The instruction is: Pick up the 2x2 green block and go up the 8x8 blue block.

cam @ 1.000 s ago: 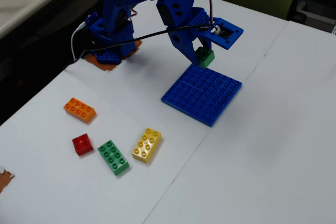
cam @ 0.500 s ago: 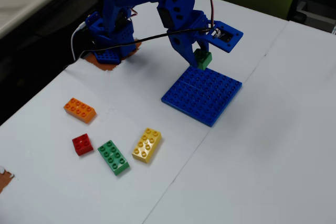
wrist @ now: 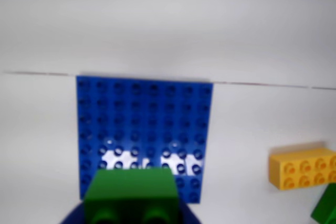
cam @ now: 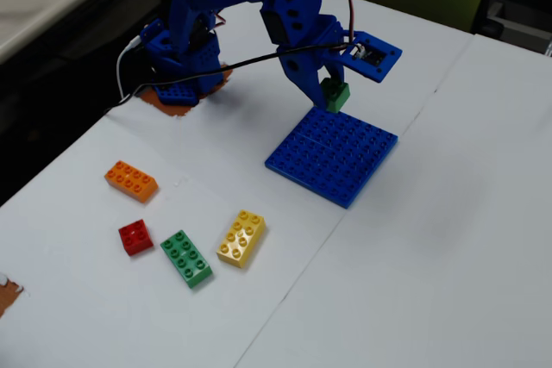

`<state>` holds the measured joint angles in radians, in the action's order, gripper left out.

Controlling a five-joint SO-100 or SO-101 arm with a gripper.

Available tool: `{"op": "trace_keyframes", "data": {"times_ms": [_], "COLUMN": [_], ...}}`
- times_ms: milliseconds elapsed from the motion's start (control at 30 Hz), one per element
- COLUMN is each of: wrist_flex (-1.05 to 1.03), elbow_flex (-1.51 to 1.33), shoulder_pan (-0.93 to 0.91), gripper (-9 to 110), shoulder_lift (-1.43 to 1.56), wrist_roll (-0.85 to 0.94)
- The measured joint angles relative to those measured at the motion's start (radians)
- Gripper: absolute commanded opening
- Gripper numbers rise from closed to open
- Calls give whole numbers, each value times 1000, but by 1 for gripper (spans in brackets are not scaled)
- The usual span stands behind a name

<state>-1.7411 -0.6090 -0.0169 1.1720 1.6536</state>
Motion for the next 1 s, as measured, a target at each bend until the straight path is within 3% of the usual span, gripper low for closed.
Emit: {"op": "trace_keyframes", "data": {"times_ms": [1000], "wrist_flex": [-6], "elbow_flex": [0], "shoulder_pan": [6], "gripper": [9], "shoulder_lift": [0], "wrist_roll": [23]}}
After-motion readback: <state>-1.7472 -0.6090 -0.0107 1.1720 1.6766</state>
